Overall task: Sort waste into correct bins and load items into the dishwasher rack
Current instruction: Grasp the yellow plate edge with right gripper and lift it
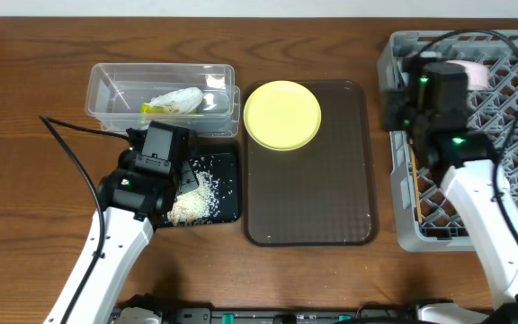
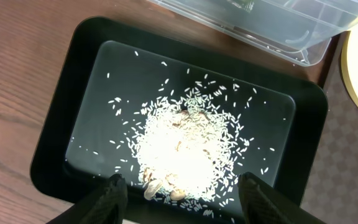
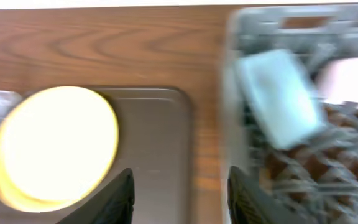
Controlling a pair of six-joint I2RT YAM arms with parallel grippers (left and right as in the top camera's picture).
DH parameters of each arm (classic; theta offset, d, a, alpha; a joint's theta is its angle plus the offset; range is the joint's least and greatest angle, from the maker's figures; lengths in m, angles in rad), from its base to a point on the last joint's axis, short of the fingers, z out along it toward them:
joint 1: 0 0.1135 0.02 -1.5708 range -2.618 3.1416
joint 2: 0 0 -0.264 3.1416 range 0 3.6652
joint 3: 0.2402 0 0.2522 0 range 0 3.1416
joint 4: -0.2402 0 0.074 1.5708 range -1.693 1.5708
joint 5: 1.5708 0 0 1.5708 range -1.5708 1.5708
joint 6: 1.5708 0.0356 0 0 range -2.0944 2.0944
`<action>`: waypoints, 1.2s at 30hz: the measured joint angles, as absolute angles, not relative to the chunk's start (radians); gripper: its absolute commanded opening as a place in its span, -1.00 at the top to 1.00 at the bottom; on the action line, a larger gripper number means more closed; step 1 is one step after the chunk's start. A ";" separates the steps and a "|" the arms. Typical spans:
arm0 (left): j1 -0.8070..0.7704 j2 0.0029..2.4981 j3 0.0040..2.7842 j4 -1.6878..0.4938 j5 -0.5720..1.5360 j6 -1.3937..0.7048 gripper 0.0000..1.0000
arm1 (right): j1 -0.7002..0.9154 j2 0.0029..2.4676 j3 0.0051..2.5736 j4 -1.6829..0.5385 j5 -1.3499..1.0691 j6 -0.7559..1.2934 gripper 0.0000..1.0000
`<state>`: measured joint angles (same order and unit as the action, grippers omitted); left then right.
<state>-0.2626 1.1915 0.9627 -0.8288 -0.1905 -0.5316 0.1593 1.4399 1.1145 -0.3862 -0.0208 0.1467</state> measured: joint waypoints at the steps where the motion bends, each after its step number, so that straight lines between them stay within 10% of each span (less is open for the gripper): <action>1: -0.263 1.192 0.963 -0.829 -0.191 -0.532 -0.21 | 0.178 1.453 1.115 -0.378 -0.025 0.155 0.03; 17: -0.263 1.192 0.963 -0.829 -0.191 -0.532 -0.22 | 0.369 1.913 1.117 -0.159 -0.049 0.386 0.14; 29: -0.263 1.192 0.963 -0.830 -0.191 -0.532 -0.22 | 0.375 1.958 1.140 -0.256 0.024 0.450 0.95; 36: -0.263 1.192 0.963 -0.829 -0.191 -0.532 -0.22 | 0.291 1.847 1.130 -0.427 0.036 0.352 0.98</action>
<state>-0.2626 1.1915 0.9627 -0.8291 -0.1905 -0.5316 0.2909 1.8473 1.1301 -0.4271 0.0357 0.3523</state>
